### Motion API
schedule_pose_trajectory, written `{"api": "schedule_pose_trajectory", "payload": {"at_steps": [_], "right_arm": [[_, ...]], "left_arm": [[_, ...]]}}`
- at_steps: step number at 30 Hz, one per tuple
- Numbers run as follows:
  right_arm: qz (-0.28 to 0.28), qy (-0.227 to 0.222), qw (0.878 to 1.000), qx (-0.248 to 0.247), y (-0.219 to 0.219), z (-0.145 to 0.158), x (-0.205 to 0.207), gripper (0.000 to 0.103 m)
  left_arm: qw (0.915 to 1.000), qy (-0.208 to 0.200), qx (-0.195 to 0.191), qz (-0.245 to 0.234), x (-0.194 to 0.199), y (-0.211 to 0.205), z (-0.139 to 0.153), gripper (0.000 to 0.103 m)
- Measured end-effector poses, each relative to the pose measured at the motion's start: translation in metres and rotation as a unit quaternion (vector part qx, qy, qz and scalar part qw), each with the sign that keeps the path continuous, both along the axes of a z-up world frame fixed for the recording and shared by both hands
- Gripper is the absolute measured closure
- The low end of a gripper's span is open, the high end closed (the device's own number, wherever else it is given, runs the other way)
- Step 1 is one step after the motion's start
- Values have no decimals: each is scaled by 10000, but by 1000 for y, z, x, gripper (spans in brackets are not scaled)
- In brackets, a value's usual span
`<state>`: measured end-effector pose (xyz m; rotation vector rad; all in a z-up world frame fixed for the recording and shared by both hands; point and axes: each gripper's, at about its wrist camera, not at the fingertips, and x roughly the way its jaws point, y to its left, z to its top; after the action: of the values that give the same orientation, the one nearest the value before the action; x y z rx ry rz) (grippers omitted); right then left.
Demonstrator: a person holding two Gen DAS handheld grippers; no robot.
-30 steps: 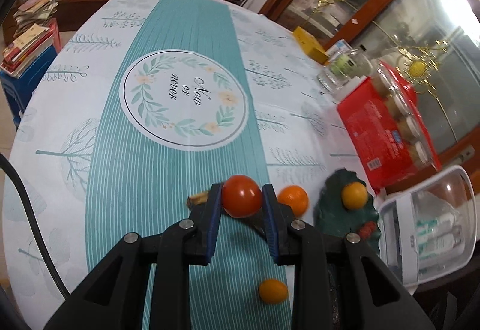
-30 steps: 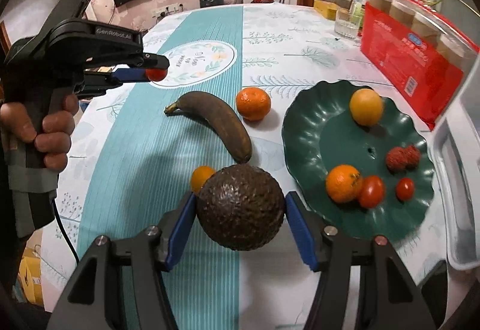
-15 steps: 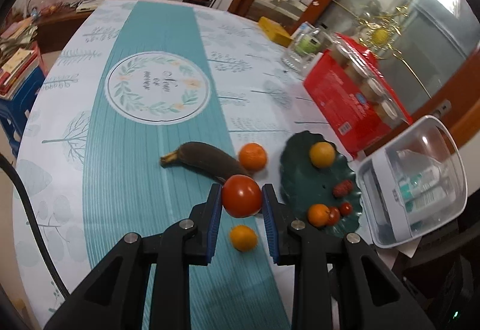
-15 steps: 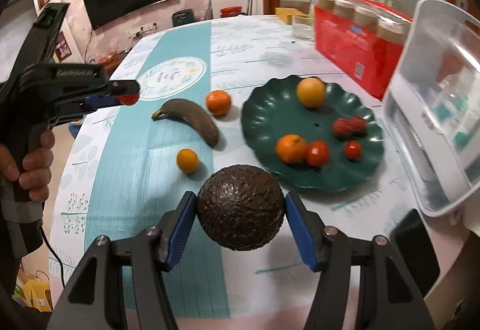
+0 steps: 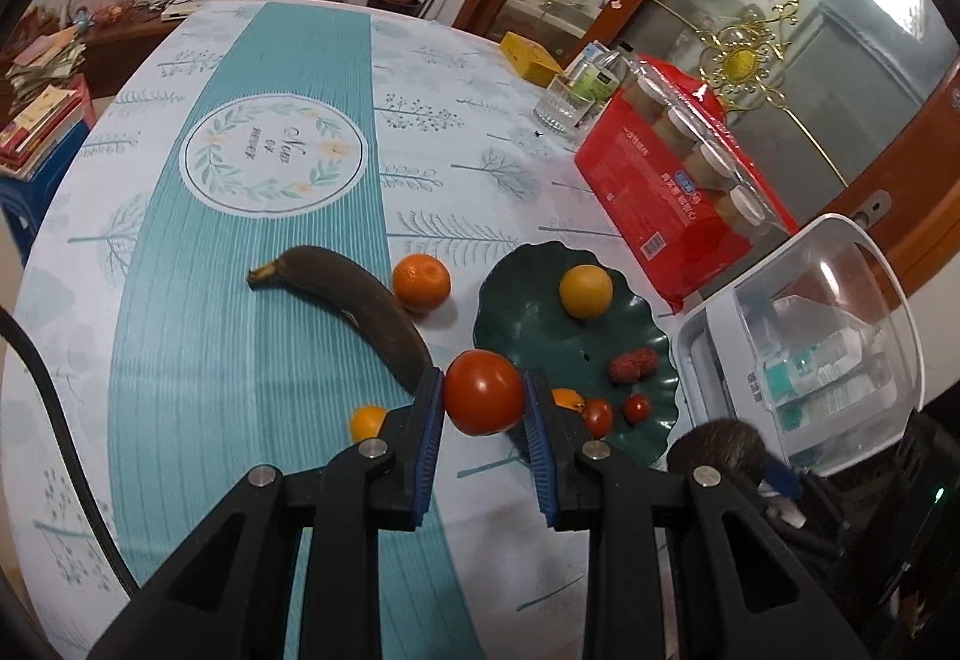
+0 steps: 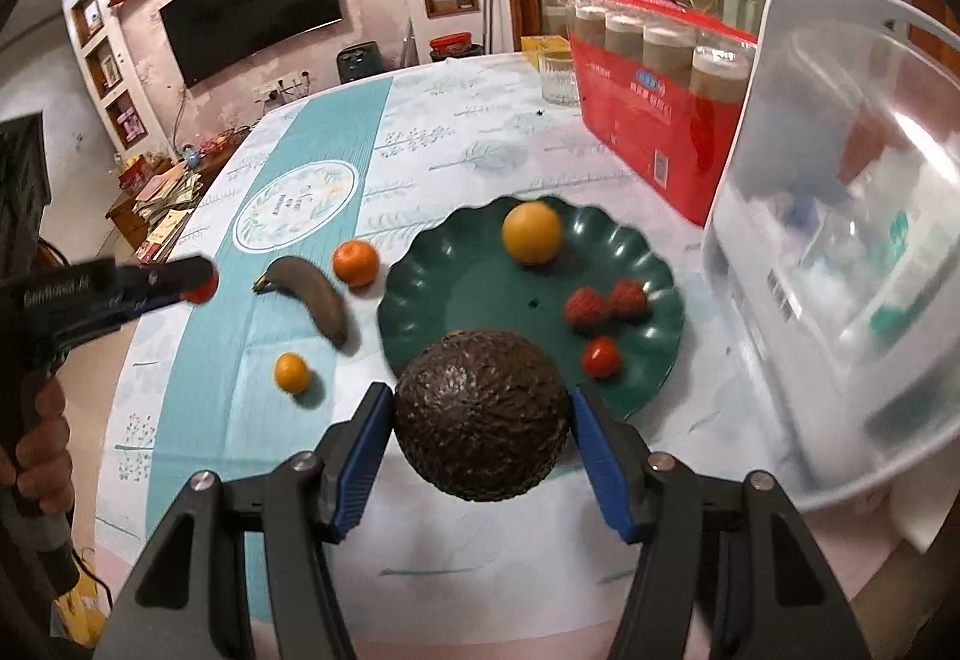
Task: Organize fruits
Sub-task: 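Carry the tomato and avocado over the green plate and open both tools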
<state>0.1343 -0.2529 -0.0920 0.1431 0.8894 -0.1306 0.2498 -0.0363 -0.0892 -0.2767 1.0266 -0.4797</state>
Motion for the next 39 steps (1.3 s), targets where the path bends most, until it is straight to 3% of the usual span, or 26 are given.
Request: {"api": "schedule_pose_trajectory", "payload": {"at_steps": [10,18,31,39], "right_arm": [[609,-176,9980,-4,-50,10,41,42],[893,-57,9958,214,-71,-7,72,42],[1344,524,9878,581,-66,-60,112,42],[1456,693,9847,654,-63,-74,115,42]], "left_arm": [[9990,97,-29,425,4,-43,-13,78],[9983,292,96,502,26,-77,-36,78],[9951,898,371,172,54,-113,-95,78],[9928,1124,403,-9,62,-127,-119,78]]}}
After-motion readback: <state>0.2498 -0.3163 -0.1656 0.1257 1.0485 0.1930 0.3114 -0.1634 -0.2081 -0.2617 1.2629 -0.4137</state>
